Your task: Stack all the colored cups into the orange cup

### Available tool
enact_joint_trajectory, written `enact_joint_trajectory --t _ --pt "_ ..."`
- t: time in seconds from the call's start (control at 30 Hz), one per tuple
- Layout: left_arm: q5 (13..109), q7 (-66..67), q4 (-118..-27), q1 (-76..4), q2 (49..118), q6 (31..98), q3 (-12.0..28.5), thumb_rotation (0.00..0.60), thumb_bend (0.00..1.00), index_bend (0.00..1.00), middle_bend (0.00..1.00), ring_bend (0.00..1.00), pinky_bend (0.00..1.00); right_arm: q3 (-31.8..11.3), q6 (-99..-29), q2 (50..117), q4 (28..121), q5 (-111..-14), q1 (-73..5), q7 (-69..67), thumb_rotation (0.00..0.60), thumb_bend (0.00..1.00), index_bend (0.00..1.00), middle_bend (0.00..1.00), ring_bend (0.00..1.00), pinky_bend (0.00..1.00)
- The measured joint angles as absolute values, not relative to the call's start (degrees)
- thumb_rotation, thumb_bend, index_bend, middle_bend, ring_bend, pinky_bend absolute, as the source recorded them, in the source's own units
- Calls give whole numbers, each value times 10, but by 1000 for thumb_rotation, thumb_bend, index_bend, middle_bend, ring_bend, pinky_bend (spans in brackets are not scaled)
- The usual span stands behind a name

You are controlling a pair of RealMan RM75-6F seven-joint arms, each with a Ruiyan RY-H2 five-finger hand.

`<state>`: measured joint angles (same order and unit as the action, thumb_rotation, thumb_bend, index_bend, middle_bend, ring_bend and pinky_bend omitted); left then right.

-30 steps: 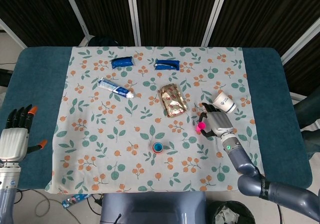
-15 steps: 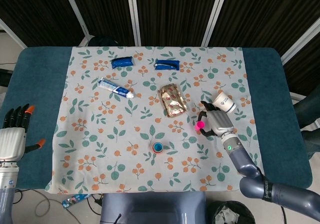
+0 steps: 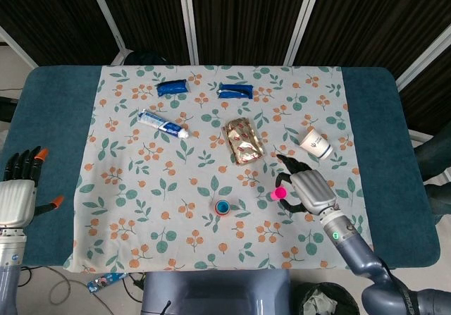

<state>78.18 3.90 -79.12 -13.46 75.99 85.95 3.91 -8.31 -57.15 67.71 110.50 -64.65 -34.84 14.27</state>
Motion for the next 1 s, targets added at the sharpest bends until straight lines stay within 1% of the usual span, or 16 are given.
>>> enact_joint_trajectory --t 0.17,0.37,0.6,1.0 --pt "783 43 -794 -132 759 856 42 600 76 53 28 0 9 -69 -584 671 1137 -690 -335 126 600 440 532 42 113 188" --pt "781 46 -796 -129 757 854 48 600 77 53 23 0 9 -74 -584 694 1141 -692 -344 131 600 440 532 42 113 188" --pt "774 51 -798 -127 755 846 55 600 77 53 22 0 9 -84 -579 729 1138 -671 -365 164 600 441 532 42 113 188" --pt "775 50 -796 -124 754 842 62 600 76 53 22 0 9 -97 -583 799 1101 -606 -401 233 600 444 533 42 113 188"
